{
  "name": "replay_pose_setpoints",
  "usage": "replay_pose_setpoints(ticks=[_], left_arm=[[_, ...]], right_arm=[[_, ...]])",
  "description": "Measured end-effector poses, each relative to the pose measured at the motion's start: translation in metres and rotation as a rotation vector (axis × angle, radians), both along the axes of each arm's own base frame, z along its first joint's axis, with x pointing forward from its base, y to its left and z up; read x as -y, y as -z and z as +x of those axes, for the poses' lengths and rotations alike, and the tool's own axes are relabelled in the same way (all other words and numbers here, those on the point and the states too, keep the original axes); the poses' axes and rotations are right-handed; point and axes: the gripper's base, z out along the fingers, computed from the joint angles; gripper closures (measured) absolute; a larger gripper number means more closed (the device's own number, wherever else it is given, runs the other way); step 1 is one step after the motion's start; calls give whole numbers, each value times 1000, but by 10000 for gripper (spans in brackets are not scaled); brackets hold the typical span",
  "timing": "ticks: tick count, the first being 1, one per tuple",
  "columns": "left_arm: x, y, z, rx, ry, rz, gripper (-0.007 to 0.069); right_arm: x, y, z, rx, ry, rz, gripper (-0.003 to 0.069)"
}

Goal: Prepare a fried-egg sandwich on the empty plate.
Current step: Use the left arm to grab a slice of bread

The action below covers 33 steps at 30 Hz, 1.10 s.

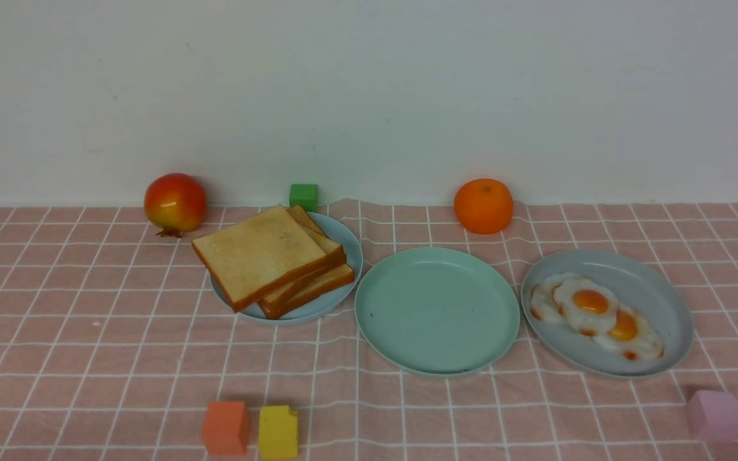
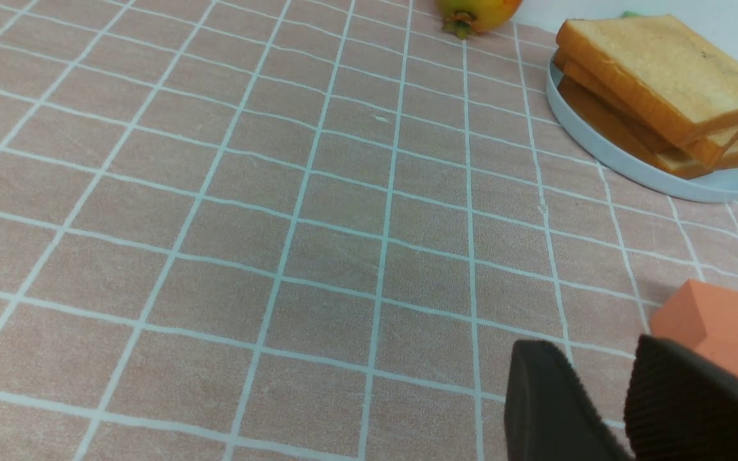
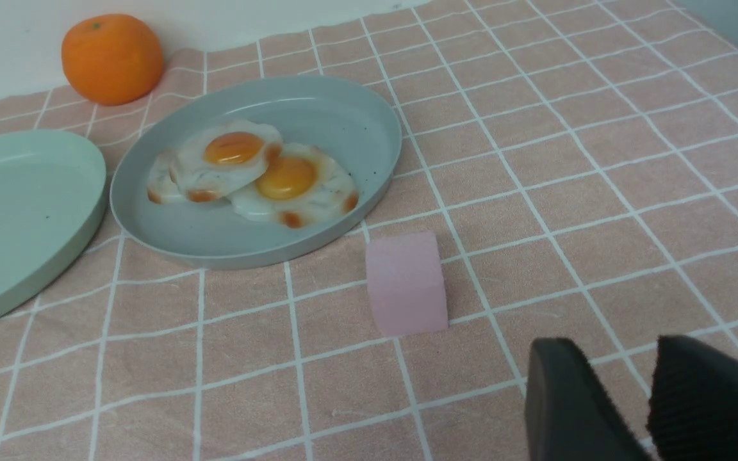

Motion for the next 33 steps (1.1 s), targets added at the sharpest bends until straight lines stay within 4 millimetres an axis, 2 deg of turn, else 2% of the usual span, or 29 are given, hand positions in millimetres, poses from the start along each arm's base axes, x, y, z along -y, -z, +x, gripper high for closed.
replay_pose_setpoints(ticks=[29, 33], left_arm=[[0, 0, 0, 0, 0, 0, 384], [1, -2, 1, 45, 3, -34, 384]], right_arm=[[0, 0, 0, 0, 0, 0, 419], [0, 0, 0, 0, 0, 0, 419]])
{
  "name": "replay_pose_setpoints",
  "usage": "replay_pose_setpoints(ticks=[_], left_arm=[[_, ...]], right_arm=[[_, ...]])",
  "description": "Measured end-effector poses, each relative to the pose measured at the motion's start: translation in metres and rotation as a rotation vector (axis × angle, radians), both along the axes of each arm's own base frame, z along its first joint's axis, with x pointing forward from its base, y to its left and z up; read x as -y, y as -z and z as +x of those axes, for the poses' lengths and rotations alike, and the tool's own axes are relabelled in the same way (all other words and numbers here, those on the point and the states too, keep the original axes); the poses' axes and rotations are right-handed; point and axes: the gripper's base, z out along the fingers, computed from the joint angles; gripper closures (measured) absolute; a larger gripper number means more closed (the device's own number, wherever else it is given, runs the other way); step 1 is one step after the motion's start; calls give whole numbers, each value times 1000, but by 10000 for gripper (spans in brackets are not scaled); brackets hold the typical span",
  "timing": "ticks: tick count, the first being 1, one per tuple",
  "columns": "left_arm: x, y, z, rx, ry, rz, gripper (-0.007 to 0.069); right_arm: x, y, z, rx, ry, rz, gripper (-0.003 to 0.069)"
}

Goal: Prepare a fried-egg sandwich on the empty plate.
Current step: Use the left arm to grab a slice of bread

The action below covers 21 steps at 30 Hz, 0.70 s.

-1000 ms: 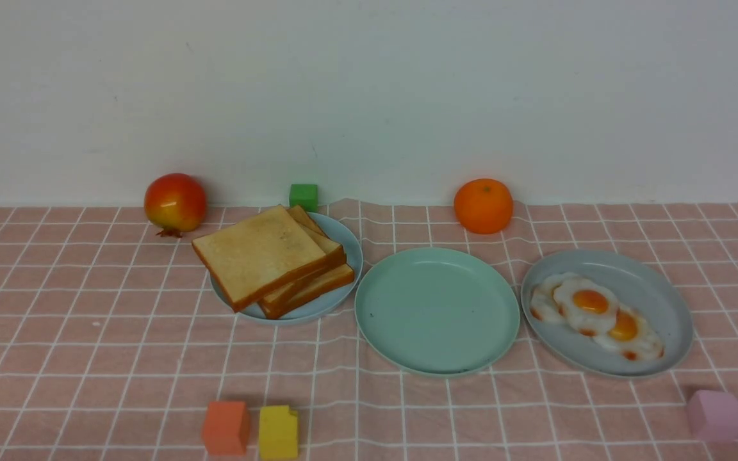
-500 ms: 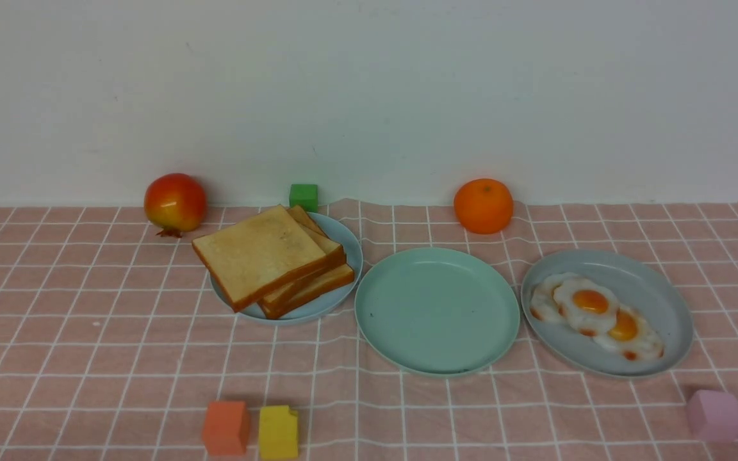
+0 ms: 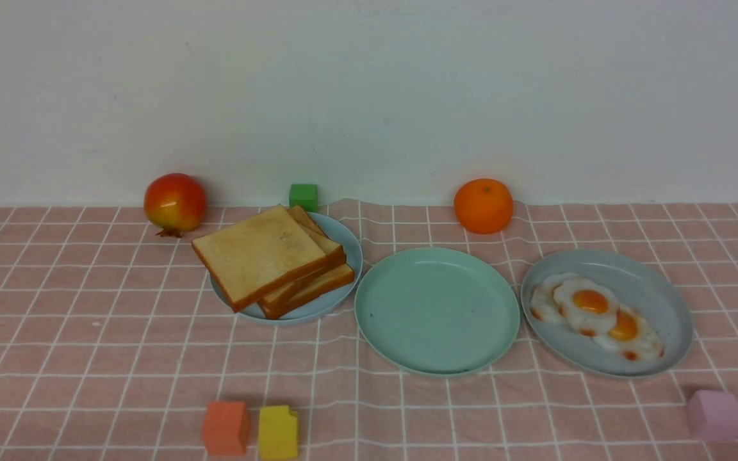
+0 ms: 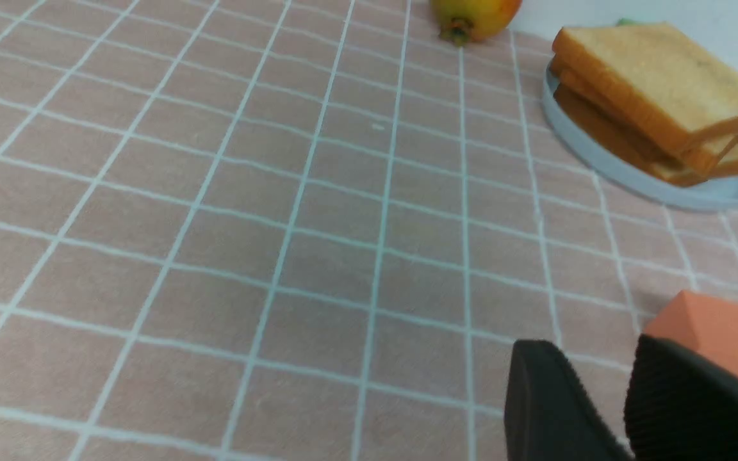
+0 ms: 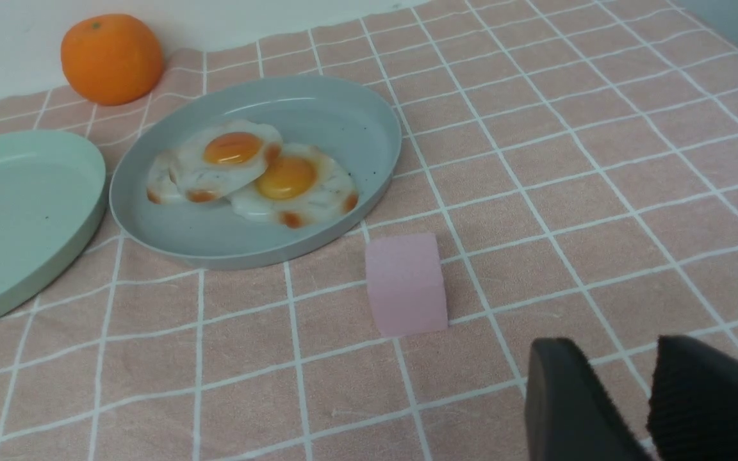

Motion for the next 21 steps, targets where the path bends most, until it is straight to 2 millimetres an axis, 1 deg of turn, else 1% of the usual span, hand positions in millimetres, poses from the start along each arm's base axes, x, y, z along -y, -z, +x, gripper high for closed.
replay_pose_setpoints(ticks=[1, 3, 7, 8, 11, 12, 13, 16, 18, 21], left_arm=[[0, 0, 0, 5, 0, -5, 384], [1, -8, 2, 95, 2, -53, 384], [1, -25, 3, 287, -1, -97, 384], [1, -27, 2, 309, -2, -102, 384], [-1, -43, 0, 481, -12, -150, 384], [-1, -44, 0, 500, -13, -152, 384], [-2, -51, -2, 573, -17, -160, 384], [-3, -59, -6, 673, -22, -166, 384], [-4, -65, -9, 752, -26, -169, 384], [-5, -67, -10, 770, -27, -171, 384]], right_arm=[[0, 0, 0, 0, 0, 0, 419], [0, 0, 0, -1, 0, -11, 419], [0, -1, 1, 14, -2, -2, 419], [0, -1, 1, 16, -2, 0, 419], [-2, -5, 2, 80, -11, 45, 419], [-2, -5, 2, 80, -11, 48, 419], [-3, -9, 4, 133, -16, 71, 419], [-4, -16, 5, 216, -20, 92, 419], [-4, -24, 5, 304, -21, 110, 419], [-4, -27, 5, 343, -12, 171, 419]])
